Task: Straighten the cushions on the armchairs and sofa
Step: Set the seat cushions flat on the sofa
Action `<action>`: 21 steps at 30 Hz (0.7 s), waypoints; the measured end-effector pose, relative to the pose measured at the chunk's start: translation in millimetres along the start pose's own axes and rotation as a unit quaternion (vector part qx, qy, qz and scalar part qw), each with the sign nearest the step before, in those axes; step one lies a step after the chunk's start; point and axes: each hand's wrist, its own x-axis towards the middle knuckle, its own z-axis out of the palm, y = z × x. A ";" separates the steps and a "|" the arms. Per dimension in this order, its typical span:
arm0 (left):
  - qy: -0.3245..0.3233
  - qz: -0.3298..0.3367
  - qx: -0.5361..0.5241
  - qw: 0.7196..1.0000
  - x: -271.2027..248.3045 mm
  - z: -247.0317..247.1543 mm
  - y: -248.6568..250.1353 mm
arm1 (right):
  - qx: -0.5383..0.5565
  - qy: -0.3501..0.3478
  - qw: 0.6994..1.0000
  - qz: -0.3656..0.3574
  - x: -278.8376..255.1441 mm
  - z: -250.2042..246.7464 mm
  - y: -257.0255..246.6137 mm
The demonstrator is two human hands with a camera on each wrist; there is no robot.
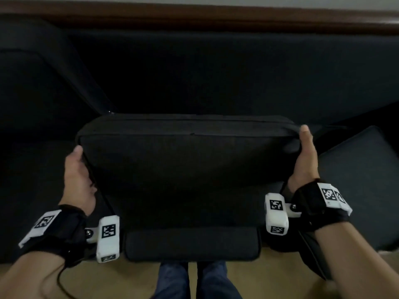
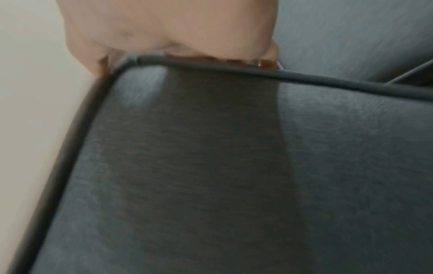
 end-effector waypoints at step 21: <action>0.006 0.062 0.074 0.995 -91.1 -68.0 -7.3 | -0.567 -0.050 0.737 -0.363 -240.4 82.9 16.9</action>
